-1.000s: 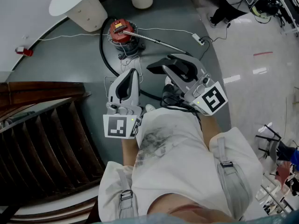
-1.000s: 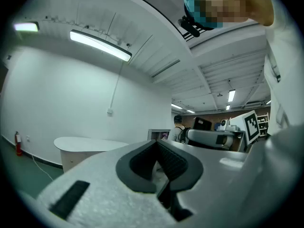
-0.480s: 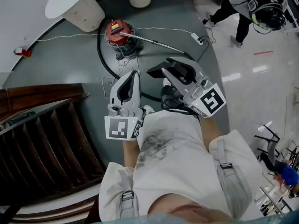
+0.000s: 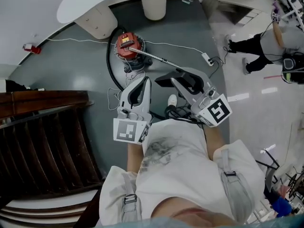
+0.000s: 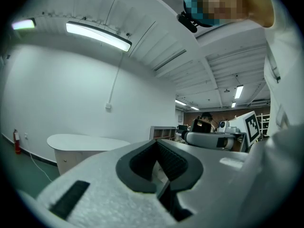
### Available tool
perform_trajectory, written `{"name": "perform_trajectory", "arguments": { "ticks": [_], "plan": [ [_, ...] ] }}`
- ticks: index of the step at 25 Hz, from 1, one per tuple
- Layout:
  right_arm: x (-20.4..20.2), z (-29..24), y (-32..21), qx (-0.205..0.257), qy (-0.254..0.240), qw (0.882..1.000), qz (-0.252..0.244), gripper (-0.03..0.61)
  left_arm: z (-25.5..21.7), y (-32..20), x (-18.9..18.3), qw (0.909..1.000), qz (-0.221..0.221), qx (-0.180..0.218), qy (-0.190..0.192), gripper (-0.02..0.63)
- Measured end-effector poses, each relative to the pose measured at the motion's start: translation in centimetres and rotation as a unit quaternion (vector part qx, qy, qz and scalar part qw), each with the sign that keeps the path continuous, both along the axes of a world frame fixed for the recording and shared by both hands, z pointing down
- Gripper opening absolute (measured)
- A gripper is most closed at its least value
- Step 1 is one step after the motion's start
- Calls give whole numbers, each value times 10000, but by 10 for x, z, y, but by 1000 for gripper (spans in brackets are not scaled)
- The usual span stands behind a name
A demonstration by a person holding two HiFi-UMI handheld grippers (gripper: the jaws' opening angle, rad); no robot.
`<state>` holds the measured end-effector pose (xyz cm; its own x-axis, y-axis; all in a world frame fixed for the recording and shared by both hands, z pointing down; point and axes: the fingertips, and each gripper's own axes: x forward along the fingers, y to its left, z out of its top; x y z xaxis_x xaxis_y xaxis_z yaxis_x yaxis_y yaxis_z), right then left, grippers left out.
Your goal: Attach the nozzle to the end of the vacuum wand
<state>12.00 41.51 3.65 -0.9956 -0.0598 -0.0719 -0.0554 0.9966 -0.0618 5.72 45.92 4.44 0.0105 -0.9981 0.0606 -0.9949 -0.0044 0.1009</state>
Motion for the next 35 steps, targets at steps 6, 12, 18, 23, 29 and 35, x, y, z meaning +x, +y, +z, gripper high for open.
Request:
{"name": "perform_trajectory", "arguments": {
  "ticks": [6,12,18,23,29,35],
  "plan": [
    [-1,-4,-49,-19,-19,9997,-226,115,-5,-50,1,9998,-185,53,13,5],
    [0,-12,-80,-21,-8,9993,-364,115,-13,-79,5,9996,-261,70,18,5],
    [-9,-17,-100,-34,-78,9994,-346,115,-12,-99,-11,9995,-331,2,-5,5],
    [-17,-13,-118,-52,-68,9996,-266,115,-5,-120,-20,9998,-215,-28,7,5],
    [-32,-13,-147,-18,-33,9999,-128,115,2,-151,-32,10000,-32,-58,60,5],
    [-71,-6,-178,-149,19,9999,-6,115,20,-179,-74,9996,69,-251,125,5]
  ]
}}
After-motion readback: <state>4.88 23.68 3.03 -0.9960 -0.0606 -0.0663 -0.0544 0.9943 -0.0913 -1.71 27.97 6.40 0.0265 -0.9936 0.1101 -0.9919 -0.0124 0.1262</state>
